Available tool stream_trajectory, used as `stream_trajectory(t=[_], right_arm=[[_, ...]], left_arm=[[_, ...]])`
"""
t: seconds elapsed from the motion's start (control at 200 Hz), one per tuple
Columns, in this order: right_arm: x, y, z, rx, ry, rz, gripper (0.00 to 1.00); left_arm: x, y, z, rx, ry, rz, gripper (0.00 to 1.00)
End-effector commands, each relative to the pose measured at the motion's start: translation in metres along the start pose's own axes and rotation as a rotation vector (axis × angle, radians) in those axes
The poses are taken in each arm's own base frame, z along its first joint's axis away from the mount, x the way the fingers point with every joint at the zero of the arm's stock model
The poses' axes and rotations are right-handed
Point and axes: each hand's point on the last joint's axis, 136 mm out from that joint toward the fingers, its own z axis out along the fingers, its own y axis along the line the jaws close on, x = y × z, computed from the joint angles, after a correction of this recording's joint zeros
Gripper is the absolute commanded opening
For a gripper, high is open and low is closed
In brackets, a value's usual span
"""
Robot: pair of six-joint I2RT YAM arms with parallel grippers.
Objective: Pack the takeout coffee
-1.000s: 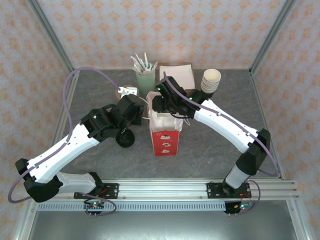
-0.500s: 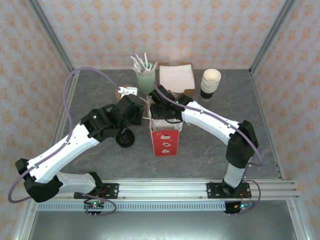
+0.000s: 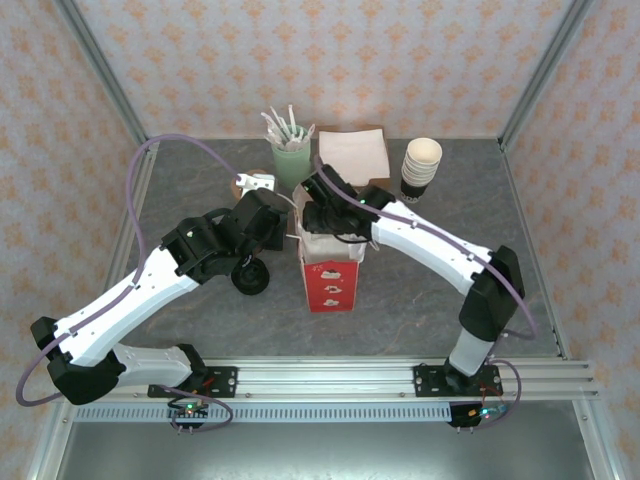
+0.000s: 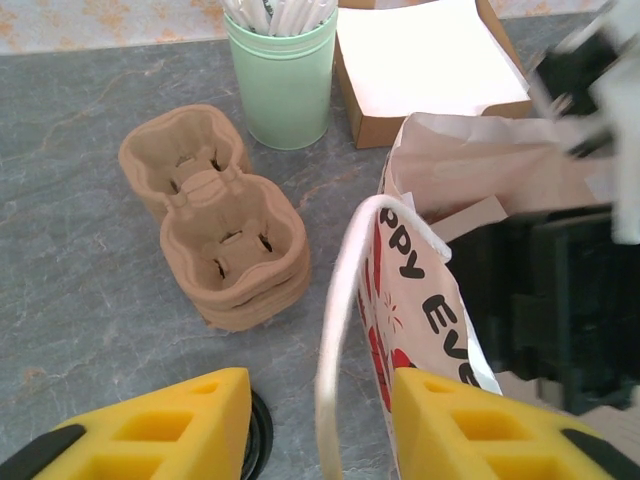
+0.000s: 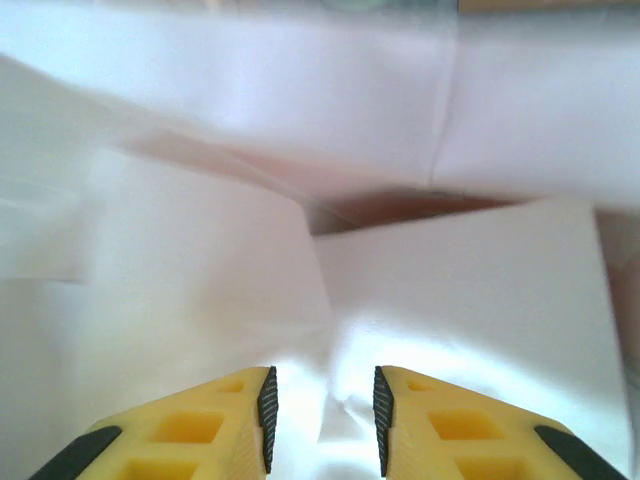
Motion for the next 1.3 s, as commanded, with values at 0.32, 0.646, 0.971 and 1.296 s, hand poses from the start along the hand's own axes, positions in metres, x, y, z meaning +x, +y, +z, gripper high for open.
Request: stream_trajectory(t=[0.32, 0.646, 0.971, 1.296], right_arm=[[-0.069, -0.006, -0.153, -0.079, -0.352, 0.001, 0.36], [-0.081, -0.084, -0.202, 0.141, -0.546, 0.027, 0.41], [-0.060, -0.218, -0.220, 0.465, -0.681, 0.236, 0.80], [-0.013, -0.319, -0.145, 0.675, -0.668, 0.315, 0.97]], left_arm=[[-0.056, -0.004, -0.036, 0.069, -0.152, -0.052, 0.76], [-0.098, 0.018, -0.061, -0.039, -0.307, -0.026, 0.90], [-0.097, 0.134, -0.055, -0.477, -0.411, -0.121, 1.00], [0.006, 0.227, 0.033, -0.686, -0.382, -0.195, 1.00]])
